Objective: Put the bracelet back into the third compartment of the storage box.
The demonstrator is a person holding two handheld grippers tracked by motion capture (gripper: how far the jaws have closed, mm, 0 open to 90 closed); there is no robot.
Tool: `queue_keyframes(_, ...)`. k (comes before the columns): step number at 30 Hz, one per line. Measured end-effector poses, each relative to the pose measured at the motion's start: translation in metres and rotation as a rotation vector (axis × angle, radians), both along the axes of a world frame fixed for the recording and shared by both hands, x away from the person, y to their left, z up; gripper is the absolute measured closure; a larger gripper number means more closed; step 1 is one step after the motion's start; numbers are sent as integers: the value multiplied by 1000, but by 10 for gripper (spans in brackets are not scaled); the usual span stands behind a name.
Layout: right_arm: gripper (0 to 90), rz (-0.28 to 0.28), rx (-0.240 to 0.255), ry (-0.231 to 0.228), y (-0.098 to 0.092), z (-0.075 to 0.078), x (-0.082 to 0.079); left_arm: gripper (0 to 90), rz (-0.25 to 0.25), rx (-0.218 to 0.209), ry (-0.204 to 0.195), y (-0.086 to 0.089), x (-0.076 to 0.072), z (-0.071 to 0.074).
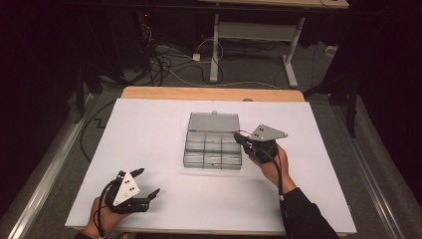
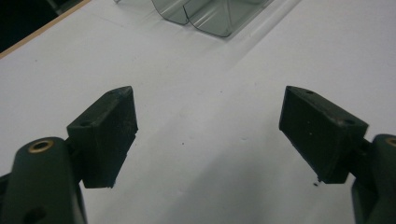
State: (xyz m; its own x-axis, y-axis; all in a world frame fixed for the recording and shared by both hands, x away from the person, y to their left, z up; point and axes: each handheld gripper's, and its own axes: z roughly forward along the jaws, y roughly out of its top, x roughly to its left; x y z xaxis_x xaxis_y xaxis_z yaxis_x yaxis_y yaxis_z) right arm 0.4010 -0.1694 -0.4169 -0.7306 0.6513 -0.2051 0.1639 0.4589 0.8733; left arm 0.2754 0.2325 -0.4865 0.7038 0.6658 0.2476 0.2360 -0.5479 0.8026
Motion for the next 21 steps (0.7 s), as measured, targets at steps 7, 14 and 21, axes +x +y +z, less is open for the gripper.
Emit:
queue_keyframes(7,899,-5,-33,24,10,-8,11,184,-2,-3,4,0,1,-1)
queue_keyframes(14,899,-7,-77,61,20,-20,23,184,-2,-2,5,0,1,-1)
queue_keyframes(21,899,-25,-114,93,27,-30,32,184,0,-2,3,0,1,-1)
